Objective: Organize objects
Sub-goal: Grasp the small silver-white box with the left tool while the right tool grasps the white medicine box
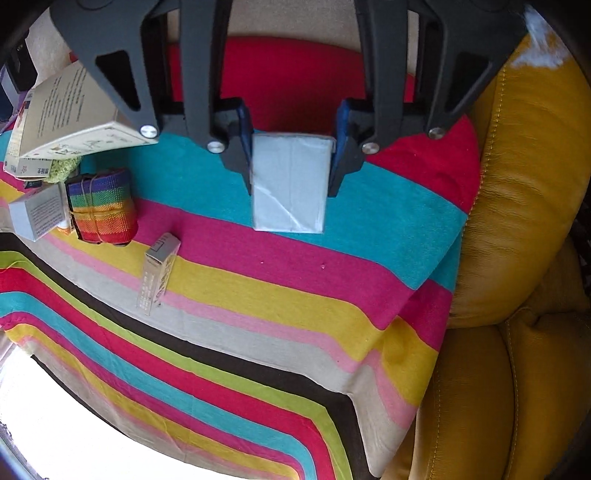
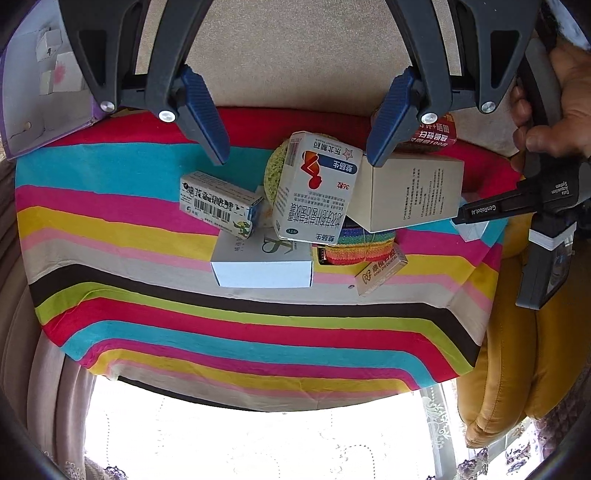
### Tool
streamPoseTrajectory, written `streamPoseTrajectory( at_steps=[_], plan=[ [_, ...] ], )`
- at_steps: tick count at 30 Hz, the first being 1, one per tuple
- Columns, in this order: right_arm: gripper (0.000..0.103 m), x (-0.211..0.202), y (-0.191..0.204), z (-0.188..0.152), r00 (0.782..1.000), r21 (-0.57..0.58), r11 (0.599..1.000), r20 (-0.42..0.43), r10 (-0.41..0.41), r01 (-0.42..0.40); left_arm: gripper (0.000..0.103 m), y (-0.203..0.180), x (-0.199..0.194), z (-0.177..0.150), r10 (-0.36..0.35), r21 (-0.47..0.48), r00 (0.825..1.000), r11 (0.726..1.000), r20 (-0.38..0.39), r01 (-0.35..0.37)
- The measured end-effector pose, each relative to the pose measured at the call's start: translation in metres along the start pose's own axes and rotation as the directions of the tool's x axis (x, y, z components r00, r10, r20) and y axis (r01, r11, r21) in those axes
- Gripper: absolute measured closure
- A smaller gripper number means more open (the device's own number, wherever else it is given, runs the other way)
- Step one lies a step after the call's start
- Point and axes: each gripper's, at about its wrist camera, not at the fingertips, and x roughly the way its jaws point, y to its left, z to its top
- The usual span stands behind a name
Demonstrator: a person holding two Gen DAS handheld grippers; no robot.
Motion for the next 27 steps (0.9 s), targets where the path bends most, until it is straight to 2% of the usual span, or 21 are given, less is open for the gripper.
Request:
streamPoseTrajectory(
  at_steps=[6,12,20,22,24,26,27],
  plan=[
    [0.026,0.007,-0.002,0.008,1.0,0.031,0.999,0.002,-0.024,0.024,0.064,-0.005,-0.023,-0.013,-0.03,0.021,0.994,0.999,0.102,0.028],
    [0.026,0.021,0.0,0.019,0.999,0.059,0.997,-0.008,-0.044,0.045,0.065,-0.018,-0.05,-0.018,-0.048,0.083,0.973,0.996,0.227,0.03],
    [0.026,0.03,0.005,0.023,0.997,0.039,0.997,-0.029,-0.065,0.066,0.065,-0.028,-0.063,-0.023,-0.087,0.13,0.957,0.99,0.276,0.053],
    [0.031,0.033,0.003,0.021,0.997,0.044,0.996,-0.04,-0.07,0.072,0.065,-0.03,-0.067,-0.024,-0.107,0.141,0.951,0.988,0.289,0.069],
    [0.049,0.036,0.002,0.019,0.996,0.041,0.996,-0.057,-0.072,0.074,0.065,-0.032,-0.072,-0.028,-0.124,0.151,0.947,0.985,0.296,0.082],
    [0.061,0.037,0.003,0.017,0.995,0.037,0.996,-0.062,-0.074,0.076,0.065,-0.034,-0.077,-0.032,-0.137,0.154,0.944,0.984,0.301,0.093],
    [0.061,0.036,0.002,0.016,0.995,0.037,0.996,-0.059,-0.079,0.081,0.065,-0.034,-0.08,-0.034,-0.142,0.154,0.942,0.983,0.305,0.098]
  ],
)
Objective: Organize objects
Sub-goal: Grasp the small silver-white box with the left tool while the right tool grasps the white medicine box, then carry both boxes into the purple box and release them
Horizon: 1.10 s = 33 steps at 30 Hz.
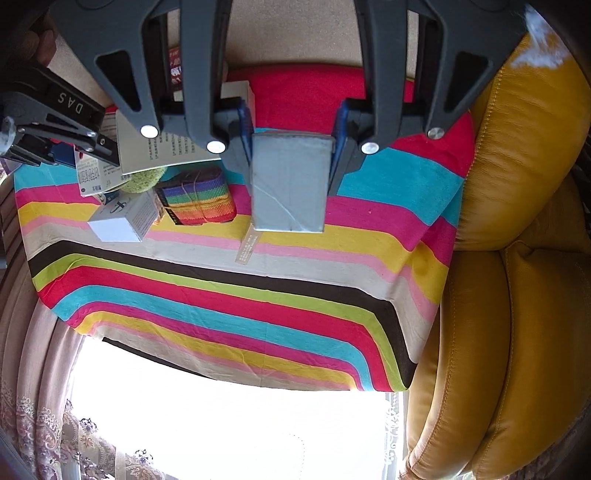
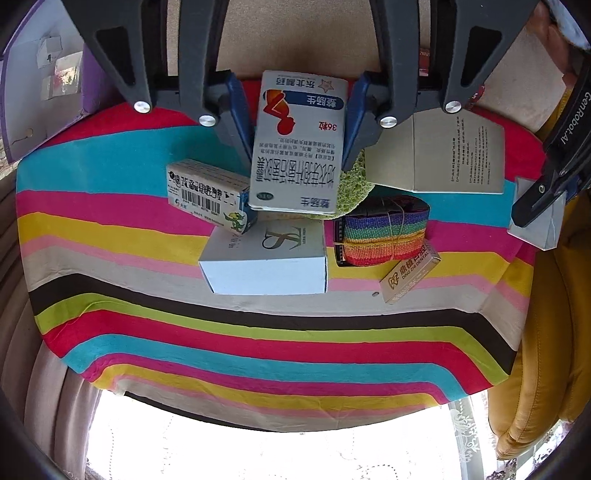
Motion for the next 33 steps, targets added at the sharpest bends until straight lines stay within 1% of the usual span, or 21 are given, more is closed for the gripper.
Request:
streamPoseTrajectory(
  at_steps=[8,14,20,25,28,31,33],
  plan=[
    [0.061,-0.02,-0.006,-0.008,0.998,0.002,1.0,0.057,0.013,-0.013,0.065,-0.01,-0.019,-0.003,-0.007,0.009,0.999,1.0,0.039,0.006],
    [0.061,-0.034,-0.018,-0.016,0.997,0.02,1.0,0.076,0.019,-0.021,0.065,-0.026,-0.032,-0.005,-0.017,0.035,0.998,0.999,0.067,0.014],
    [0.061,-0.048,-0.037,-0.026,0.995,0.053,0.998,0.095,0.016,-0.021,0.065,-0.052,-0.043,-0.009,-0.059,0.079,0.996,0.995,0.071,0.053],
    [0.061,-0.058,-0.061,-0.037,0.995,0.095,0.995,0.103,0.008,-0.018,0.065,-0.086,-0.051,-0.015,-0.134,0.125,0.99,0.984,0.047,0.128],
    [0.061,-0.066,-0.082,-0.045,0.994,0.128,0.992,0.107,-0.009,-0.005,0.065,-0.114,-0.054,-0.02,-0.194,0.161,0.981,0.969,0.014,0.189],
    [0.061,-0.072,-0.106,-0.054,0.994,0.166,0.986,0.106,-0.034,0.016,0.065,-0.146,-0.054,-0.027,-0.268,0.192,0.963,0.943,-0.04,0.271],
    [0.061,-0.078,-0.124,-0.06,0.992,0.194,0.98,0.109,-0.062,0.04,0.065,-0.169,-0.054,-0.032,-0.317,0.22,0.945,0.919,-0.075,0.326]
  ],
)
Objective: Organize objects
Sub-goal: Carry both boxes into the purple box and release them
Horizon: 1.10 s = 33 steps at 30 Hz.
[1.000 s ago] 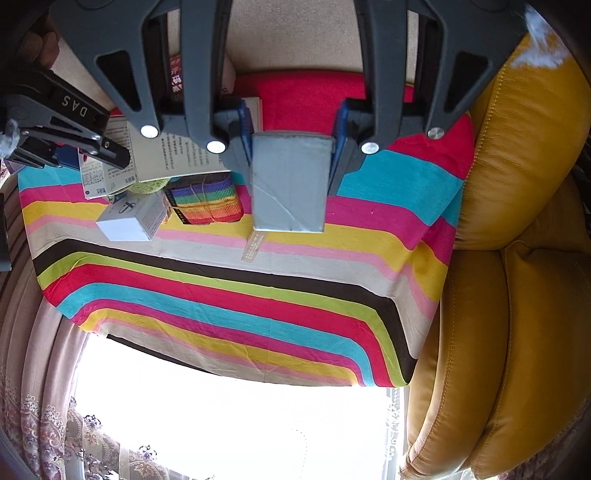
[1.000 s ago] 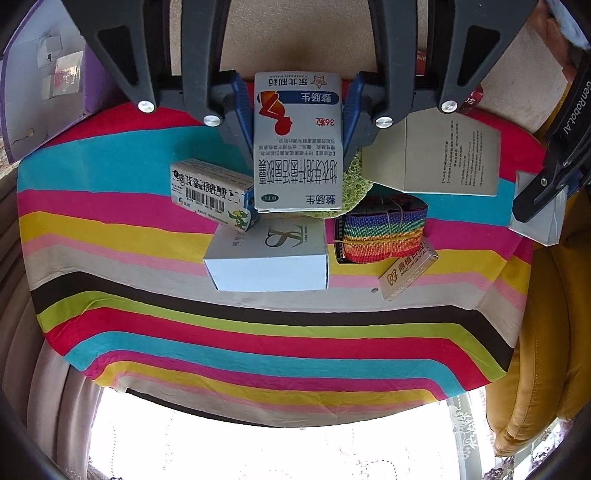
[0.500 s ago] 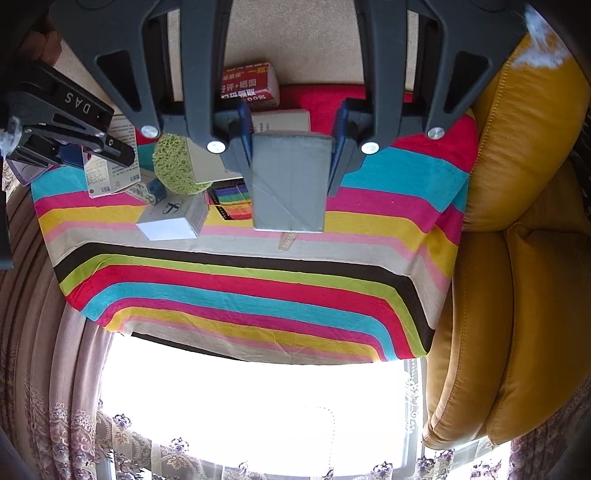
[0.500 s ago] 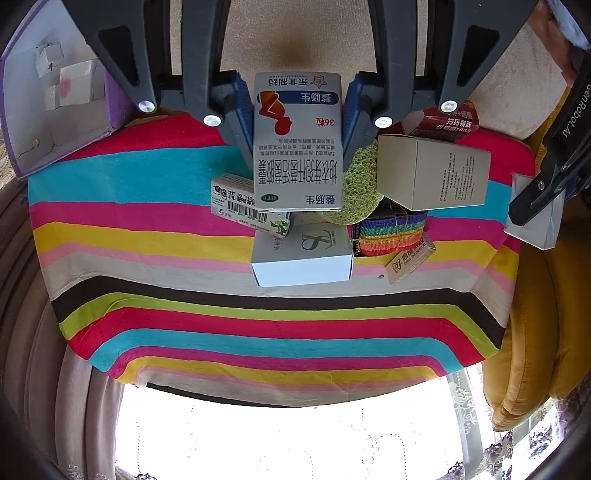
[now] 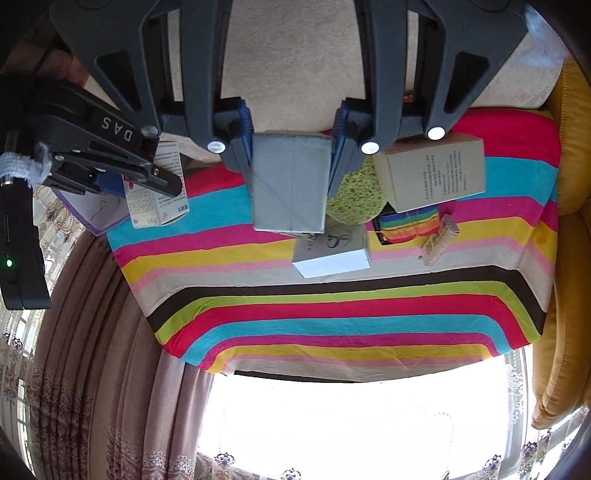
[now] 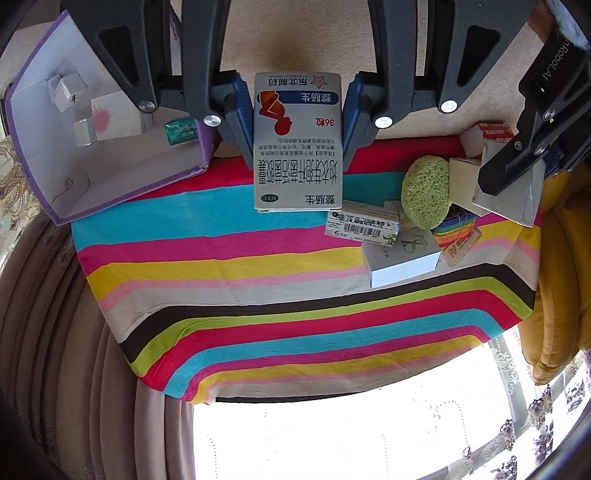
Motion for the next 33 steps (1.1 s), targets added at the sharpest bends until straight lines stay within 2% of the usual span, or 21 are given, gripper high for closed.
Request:
streamPoseTrajectory(
  at_steps=[5,10,15,16,18,20,21,22,24,26,30,33],
  plan=[
    [0.062,-0.011,-0.053,-0.007,0.997,0.073,0.995,0.012,-0.076,0.075,0.065,-0.053,0.022,0.0,-0.135,0.052,0.988,0.989,-0.075,0.139],
    [0.061,-0.024,-0.108,-0.015,0.987,0.144,0.977,0.012,-0.161,0.157,0.065,-0.094,0.036,0.002,-0.213,0.094,0.969,0.97,-0.124,0.226],
    [0.061,-0.036,-0.149,-0.025,0.969,0.186,0.953,0.0,-0.245,0.241,0.065,-0.124,0.043,0.007,-0.292,0.109,0.946,0.945,-0.141,0.308],
    [0.061,-0.038,-0.156,-0.027,0.966,0.196,0.947,-0.005,-0.259,0.255,0.065,-0.13,0.045,0.008,-0.308,0.114,0.94,0.939,-0.147,0.325],
    [0.061,-0.042,-0.169,-0.032,0.958,0.217,0.934,-0.015,-0.287,0.284,0.064,-0.143,0.05,0.009,-0.372,0.12,0.911,0.911,-0.18,0.395],
    [0.06,-0.045,-0.179,-0.034,0.947,0.243,0.917,-0.027,-0.321,0.318,0.051,-0.151,0.054,0.009,-0.404,0.116,0.89,0.894,-0.21,0.433],
    [0.058,-0.046,-0.184,-0.035,0.94,0.259,0.906,-0.033,-0.339,0.335,0.039,-0.151,0.054,0.01,-0.405,0.113,0.89,0.894,-0.209,0.434],
    [0.056,-0.046,-0.188,-0.036,0.937,0.272,0.899,-0.041,-0.346,0.344,0.033,-0.15,0.051,0.01,-0.401,0.112,0.894,0.897,-0.199,0.428],
    [0.049,-0.048,-0.191,-0.037,0.943,0.29,0.899,-0.044,-0.331,0.329,0.032,-0.143,0.045,0.011,-0.384,0.109,0.904,0.907,-0.185,0.408],
    [0.045,-0.05,-0.186,-0.037,0.947,0.287,0.905,-0.035,-0.318,0.315,0.032,-0.132,0.038,0.009,-0.356,0.101,0.919,0.921,-0.173,0.376],
    [0.042,-0.045,-0.164,-0.033,0.962,0.251,0.93,-0.02,-0.271,0.268,0.031,-0.1,0.028,0.004,-0.244,0.088,0.96,0.962,-0.135,0.257],
    [0.039,-0.034,-0.142,-0.028,0.976,0.21,0.954,-0.019,-0.217,0.216,0.031,-0.063,0.018,-0.003,-0.174,0.022,0.977,0.984,-0.122,0.178]
  ],
)
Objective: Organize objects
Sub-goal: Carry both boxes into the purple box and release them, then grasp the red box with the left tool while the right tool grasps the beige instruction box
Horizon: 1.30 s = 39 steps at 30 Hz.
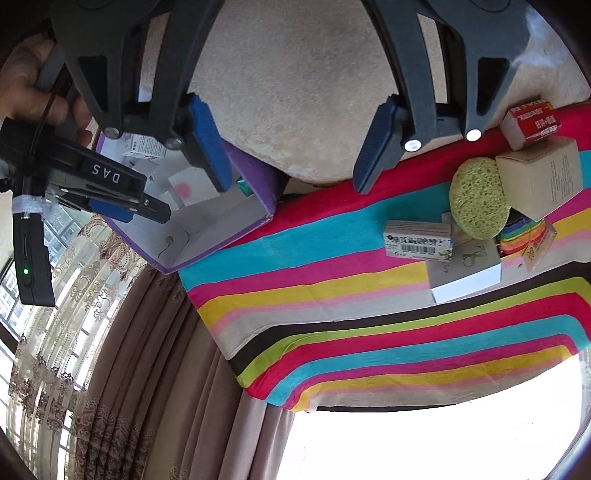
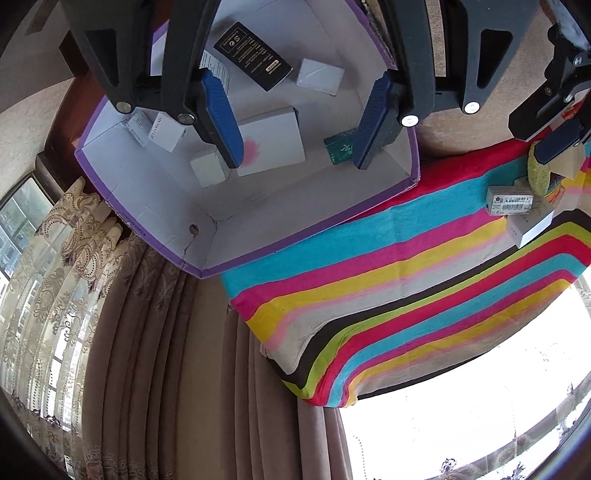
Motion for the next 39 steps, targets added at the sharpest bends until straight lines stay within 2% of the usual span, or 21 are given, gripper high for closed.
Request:
streamPoseTrajectory(
  at_steps=[3,7,10,13,17,19,23,25,27,29,30,31,36,37,39],
  plan=[
    [0.036,0.004,0.026,-0.004,0.998,-0.036,0.998,-0.018,0.058,-0.058,0.031,0.034,-0.016,-0.008,0.062,-0.08,0.998,0.995,0.003,-0.061],
    [0.034,0.004,0.058,-0.009,0.993,-0.085,0.989,-0.041,0.115,-0.118,0.029,0.073,-0.039,-0.021,0.137,-0.178,0.99,0.975,0.019,-0.131],
    [0.031,0.002,0.082,-0.013,0.986,-0.13,0.978,-0.056,0.159,-0.165,0.017,0.104,-0.054,-0.028,0.193,-0.272,0.981,0.945,0.023,-0.179],
    [0.027,0.0,0.105,-0.015,0.975,-0.158,0.963,-0.075,0.21,-0.219,0.012,0.135,-0.065,-0.035,0.262,-0.34,0.965,0.908,0.002,-0.246],
    [0.022,-0.004,0.134,-0.019,0.963,-0.213,0.94,-0.088,0.255,-0.268,0.011,0.169,-0.062,-0.046,0.257,-0.429,0.963,0.863,-0.085,-0.268],
    [0.021,-0.004,0.144,-0.019,0.957,-0.222,0.932,-0.098,0.272,-0.288,0.011,0.18,-0.057,-0.049,0.248,-0.445,0.96,0.851,-0.128,-0.28],
    [0.019,-0.008,0.163,-0.018,0.949,-0.257,0.914,-0.109,0.295,-0.314,0.011,0.185,-0.043,-0.047,0.226,-0.424,0.958,0.861,-0.177,-0.282],
    [0.019,-0.01,0.17,-0.018,0.947,-0.271,0.908,-0.11,0.301,-0.32,0.011,0.187,-0.037,-0.044,0.236,-0.408,0.95,0.862,-0.203,-0.301],
    [0.018,-0.011,0.175,-0.017,0.945,-0.279,0.903,-0.115,0.306,-0.326,0.011,0.186,-0.028,-0.041,0.205,-0.39,0.952,0.876,-0.228,-0.282],
    [0.017,-0.012,0.181,-0.018,0.944,-0.291,0.898,-0.119,0.309,-0.33,0.011,0.183,-0.022,-0.041,0.225,-0.362,0.943,0.881,-0.244,-0.304],
    [0.015,-0.013,0.184,-0.018,0.943,-0.298,0.895,-0.12,0.31,-0.332,0.022,0.183,-0.019,-0.041,0.227,-0.354,0.941,0.883,-0.25,-0.307],
    [0.015,-0.013,0.188,-0.019,0.943,-0.304,0.893,-0.121,0.311,-0.333,0.04,0.182,-0.017,-0.043,0.217,-0.351,0.942,0.887,-0.255,-0.299],
    [0.004,-0.019,0.206,-0.02,0.938,-0.316,0.883,-0.121,0.325,-0.347,0.039,0.174,-0.035,-0.053,0.203,-0.335,0.951,0.901,-0.232,-0.274],
    [0.0,-0.02,0.21,-0.021,0.937,-0.319,0.881,-0.12,0.327,-0.348,0.039,0.173,-0.044,-0.058,0.205,-0.337,0.954,0.902,-0.219,-0.271],
    [0.0,-0.022,0.22,-0.022,0.933,-0.318,0.878,-0.125,0.336,-0.359,0.039,0.171,-0.063,-0.069,0.214,-0.357,0.959,0.895,-0.185,-0.268]
  ],
)
